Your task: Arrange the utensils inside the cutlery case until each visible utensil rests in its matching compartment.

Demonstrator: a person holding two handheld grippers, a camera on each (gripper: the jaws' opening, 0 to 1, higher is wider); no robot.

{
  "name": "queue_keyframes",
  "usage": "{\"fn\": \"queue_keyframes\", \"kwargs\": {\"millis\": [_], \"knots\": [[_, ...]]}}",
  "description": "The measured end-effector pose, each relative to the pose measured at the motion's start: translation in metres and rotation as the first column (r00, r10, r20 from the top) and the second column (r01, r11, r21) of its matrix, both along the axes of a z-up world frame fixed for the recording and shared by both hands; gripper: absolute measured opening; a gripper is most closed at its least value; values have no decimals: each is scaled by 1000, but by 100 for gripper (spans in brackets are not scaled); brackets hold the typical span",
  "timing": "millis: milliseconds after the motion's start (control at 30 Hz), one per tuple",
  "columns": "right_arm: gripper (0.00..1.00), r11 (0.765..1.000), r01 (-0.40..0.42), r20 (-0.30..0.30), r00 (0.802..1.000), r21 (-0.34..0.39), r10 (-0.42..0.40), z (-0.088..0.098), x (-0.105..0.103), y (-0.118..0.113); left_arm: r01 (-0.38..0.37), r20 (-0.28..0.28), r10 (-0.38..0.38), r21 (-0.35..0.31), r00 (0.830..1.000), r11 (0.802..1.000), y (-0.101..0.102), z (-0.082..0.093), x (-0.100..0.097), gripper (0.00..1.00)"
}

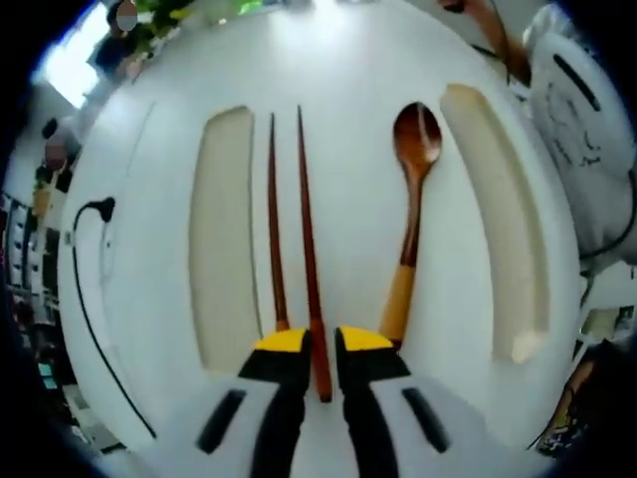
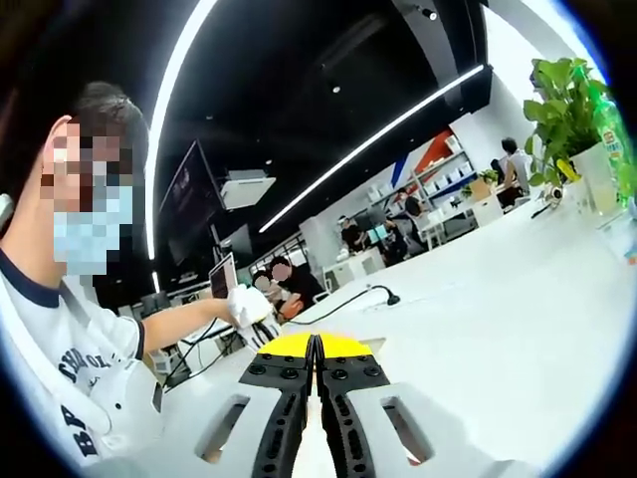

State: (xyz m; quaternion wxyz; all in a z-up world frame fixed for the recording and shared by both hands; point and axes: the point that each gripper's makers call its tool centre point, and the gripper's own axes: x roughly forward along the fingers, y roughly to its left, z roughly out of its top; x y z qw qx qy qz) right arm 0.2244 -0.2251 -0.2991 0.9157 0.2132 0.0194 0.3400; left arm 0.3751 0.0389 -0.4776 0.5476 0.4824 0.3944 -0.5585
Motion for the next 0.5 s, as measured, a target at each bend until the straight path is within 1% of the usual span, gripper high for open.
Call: {"fn": "queue_keyframes", "kwargs": {"millis": [67,100,133,200,333,467,500], "knots": [[0,1000,-1,-2,1000,3,2,0,-1,0,-3,-6,3,5,1000,1000,0,-1,0,9],[0,1000,-2,-3,1000,5,2,0,-1,0,-30,-9,30,9,1000,1000,0,-1,2,10],[0,1000,-3,-5,1000,7,3,0,-1,0,-31,-8,31,9,999,999,0,-1,4,11],[0,1000,-9,-6,1000,19,10,2,-2,1,-27,-23,27,11,999,1000,0,-1,1,9],[0,999,-12,-5,1000,33,12,3,-3,2,-27,-20,27,12,999,1000,0,-2,0,9],[0,999,-18,-12,1000,39,18,3,-4,4,-40,-24,40,10,999,999,0,-2,0,9],[0,999,-22,-12,1000,45,22,4,-4,4,-52,-26,52,8,998,999,0,-2,0,9]]}}
